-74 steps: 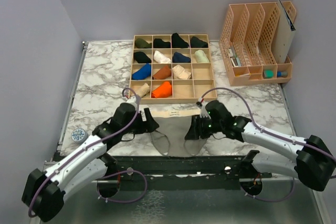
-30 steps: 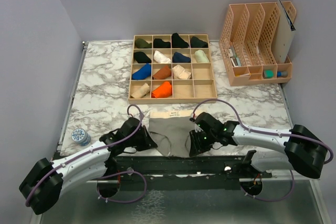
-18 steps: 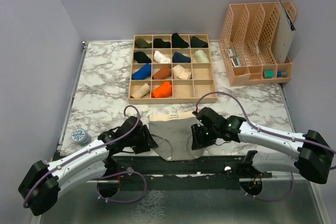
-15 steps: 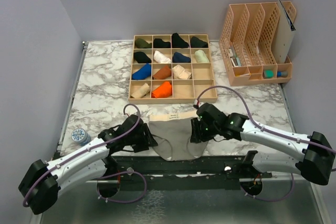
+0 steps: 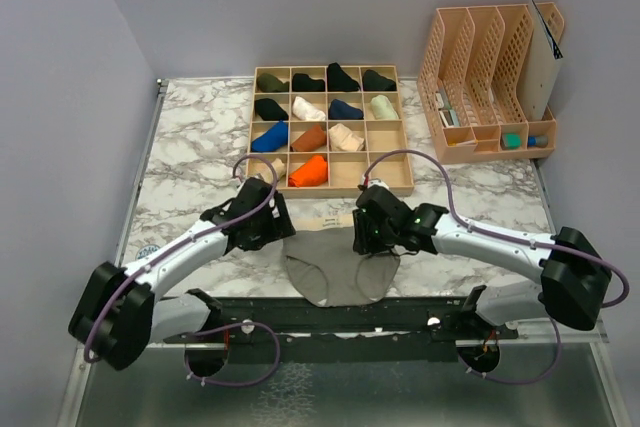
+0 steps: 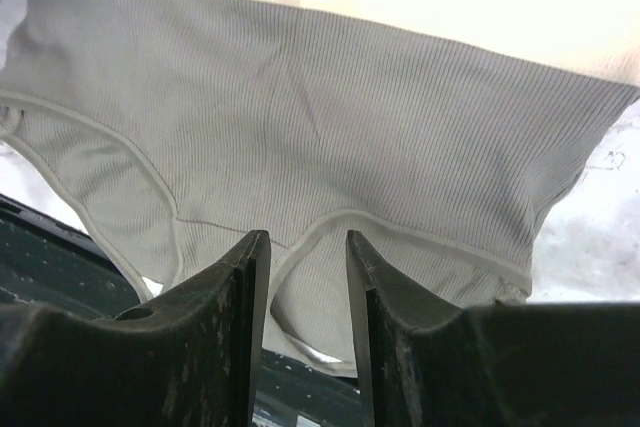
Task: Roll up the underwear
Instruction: Flatten out the underwear at the center of the board.
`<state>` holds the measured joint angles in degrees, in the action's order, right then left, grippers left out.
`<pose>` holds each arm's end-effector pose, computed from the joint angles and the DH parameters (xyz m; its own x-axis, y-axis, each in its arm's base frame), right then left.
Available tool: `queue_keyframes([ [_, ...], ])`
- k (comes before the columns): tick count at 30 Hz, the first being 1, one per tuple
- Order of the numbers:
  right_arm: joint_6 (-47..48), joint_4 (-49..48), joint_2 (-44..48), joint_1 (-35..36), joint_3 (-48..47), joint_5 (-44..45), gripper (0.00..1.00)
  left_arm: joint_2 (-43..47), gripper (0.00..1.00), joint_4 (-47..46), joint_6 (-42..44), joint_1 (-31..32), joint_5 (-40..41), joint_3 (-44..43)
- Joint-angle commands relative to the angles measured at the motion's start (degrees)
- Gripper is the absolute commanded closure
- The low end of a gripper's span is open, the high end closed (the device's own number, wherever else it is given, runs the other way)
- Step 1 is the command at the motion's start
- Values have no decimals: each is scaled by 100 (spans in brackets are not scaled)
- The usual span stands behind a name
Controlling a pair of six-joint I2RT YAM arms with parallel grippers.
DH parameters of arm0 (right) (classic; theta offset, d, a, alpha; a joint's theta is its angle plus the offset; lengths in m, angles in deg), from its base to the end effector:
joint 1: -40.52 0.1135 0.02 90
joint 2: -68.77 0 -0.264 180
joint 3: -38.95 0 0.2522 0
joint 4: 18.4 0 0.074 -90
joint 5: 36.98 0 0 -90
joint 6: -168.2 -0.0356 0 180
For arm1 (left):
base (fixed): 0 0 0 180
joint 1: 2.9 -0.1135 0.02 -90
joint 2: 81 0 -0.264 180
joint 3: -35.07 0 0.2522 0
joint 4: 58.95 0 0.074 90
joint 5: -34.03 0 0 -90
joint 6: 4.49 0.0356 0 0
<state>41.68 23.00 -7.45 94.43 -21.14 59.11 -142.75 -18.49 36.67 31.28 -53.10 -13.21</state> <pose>0.1551 0.2064 0.2075 -0.8576 -0.1719 -0.4847 -0.3230 0.9134 0.2476 0.1704 -0.1136 0.1988 -0.8442 -0.3357 -0.4180 -0.1502 0.8966 -0.4166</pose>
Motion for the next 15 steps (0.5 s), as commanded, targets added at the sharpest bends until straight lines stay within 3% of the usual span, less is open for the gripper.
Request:
queue_keyframes([
  [1, 71, -385, -136, -143, -79, 191, 61, -781, 14, -911, 908, -358, -913, 156],
  [4, 252, -480, -292, -158, -141, -186, 63, -1163, 22, -1156, 1029, -410, -1082, 55],
  [10, 206, -1761, -470, -124, 455, -2281, 68, -1566, 39, -1556, 1251, -535, -1350, 1],
  [15, -224, -2366, -379, 414, 773, -2301, 68, -1847, 58, -1742, 1439, -574, -1509, -38],
])
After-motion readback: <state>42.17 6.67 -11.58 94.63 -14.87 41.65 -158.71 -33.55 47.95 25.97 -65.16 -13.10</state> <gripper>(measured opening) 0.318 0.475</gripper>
